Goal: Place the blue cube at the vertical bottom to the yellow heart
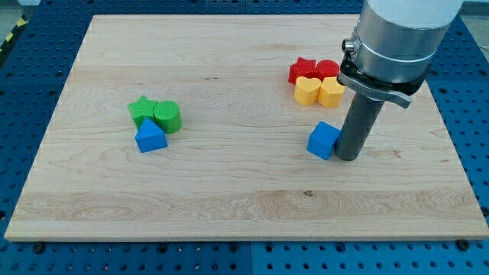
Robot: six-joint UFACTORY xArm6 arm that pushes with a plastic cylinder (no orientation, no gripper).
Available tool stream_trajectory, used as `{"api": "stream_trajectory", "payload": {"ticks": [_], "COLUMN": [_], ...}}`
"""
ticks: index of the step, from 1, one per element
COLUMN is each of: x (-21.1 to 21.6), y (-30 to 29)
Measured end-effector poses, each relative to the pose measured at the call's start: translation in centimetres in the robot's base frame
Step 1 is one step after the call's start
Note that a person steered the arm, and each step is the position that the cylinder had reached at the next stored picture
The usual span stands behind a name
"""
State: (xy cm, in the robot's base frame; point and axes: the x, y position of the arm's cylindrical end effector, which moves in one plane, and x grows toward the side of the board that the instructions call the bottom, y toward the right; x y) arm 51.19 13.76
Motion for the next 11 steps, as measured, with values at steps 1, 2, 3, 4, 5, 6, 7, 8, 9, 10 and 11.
{"api": "stream_trajectory", "payload": {"ticks": [1, 2, 3, 4, 5, 6, 7, 8, 9, 10, 11], "x": [-0.1, -0.4, -3.6, -3.2, -3.0, -3.0, -2.5, -2.1, -2.1, -2.1, -2.1], "y": [0.4, 0.9, 0.9, -2.1, -3.2, -3.2, -4.9, -6.5, -6.5, -6.9, -7.4]}}
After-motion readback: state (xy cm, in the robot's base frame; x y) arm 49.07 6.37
